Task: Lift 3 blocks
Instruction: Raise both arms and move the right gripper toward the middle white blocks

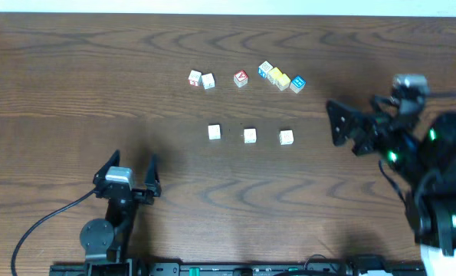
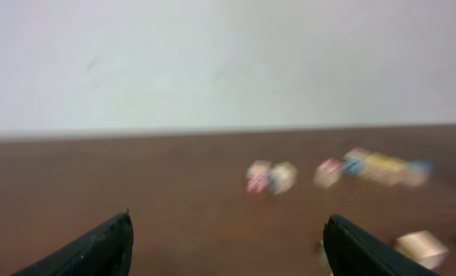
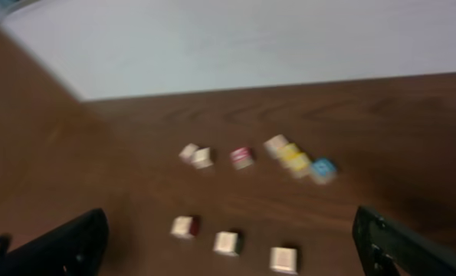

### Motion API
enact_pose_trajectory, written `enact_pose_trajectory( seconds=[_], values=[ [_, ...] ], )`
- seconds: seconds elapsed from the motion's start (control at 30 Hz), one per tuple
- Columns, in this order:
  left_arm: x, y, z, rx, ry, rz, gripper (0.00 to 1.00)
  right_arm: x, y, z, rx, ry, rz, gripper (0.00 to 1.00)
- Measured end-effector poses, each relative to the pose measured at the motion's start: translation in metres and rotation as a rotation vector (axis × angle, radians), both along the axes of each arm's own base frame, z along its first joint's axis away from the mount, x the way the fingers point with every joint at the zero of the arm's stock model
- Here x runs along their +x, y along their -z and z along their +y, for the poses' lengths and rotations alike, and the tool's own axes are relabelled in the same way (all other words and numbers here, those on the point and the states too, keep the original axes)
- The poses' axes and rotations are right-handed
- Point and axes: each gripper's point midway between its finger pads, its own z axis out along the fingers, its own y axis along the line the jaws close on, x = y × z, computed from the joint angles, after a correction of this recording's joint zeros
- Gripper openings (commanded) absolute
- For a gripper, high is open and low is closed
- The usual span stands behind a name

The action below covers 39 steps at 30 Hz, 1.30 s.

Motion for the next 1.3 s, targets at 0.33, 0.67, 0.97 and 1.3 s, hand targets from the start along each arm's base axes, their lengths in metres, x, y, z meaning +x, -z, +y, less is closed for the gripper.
enact_pose_trajectory(
  seconds=[0.33, 0.67, 0.97, 1.3],
  values=[
    [-0.01, -0.047, -0.024, -0.069, 0.143, 0.067, 0.8, 0.014, 0.068, 0.009, 0.012, -0.046, 0.337, 0.99],
    [0.023, -0.106, -0.059, -0.135, 0.375, 0.44, 0.8, 0.033, 0.107, -0.002, -0.081, -0.024, 0.621, 0.99],
    [0.027, -0.006, -0.065, -0.299, 0.368, 0.983, 0.8, 0.04, 0.128, -0.001, -0.093, -0.037, 0.679, 0.85],
    [0.045, 0.015, -0.047, -0.266, 0.175, 1.274, 0.8, 0.07, 0.156, -0.004, -0.098, -0.004, 0.695, 0.47]
  ],
)
